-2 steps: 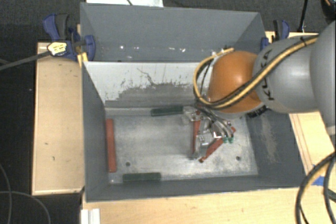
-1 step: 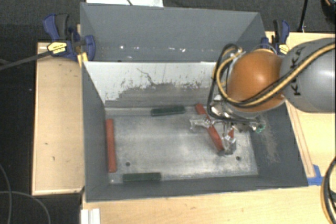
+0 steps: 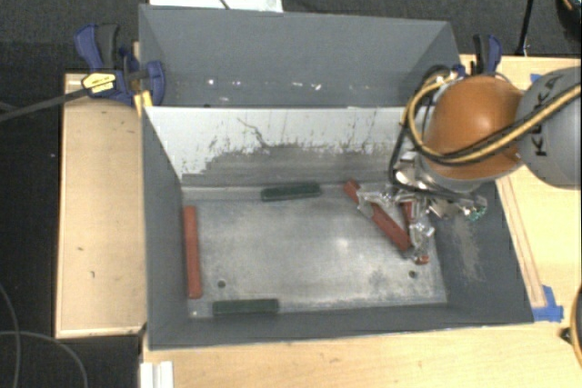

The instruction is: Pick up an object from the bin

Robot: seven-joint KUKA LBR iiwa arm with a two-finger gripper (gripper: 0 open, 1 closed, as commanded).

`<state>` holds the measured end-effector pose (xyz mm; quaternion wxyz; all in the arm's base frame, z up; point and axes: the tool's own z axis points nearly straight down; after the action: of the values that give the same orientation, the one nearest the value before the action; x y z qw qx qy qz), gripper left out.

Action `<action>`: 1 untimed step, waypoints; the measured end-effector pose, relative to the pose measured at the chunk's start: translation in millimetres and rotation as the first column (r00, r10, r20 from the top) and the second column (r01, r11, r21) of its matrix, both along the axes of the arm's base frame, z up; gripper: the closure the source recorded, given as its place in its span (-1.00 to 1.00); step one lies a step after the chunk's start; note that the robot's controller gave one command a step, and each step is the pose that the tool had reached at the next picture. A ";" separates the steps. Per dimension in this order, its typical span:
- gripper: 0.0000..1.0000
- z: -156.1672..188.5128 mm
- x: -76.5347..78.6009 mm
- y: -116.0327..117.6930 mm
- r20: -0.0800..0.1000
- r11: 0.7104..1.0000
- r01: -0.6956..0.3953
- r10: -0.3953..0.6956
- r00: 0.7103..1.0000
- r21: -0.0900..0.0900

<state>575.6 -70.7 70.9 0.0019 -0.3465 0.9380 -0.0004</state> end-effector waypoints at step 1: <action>-1.00 23.1 -25.8 -68.2 -0.001 0.997 0.073 -0.073 0.997 -0.002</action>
Offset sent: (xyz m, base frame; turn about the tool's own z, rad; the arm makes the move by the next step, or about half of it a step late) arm -0.0254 -0.0640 0.0215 0.0638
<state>549.9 -138.9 94.0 0.0008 -0.3120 0.9501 -0.0011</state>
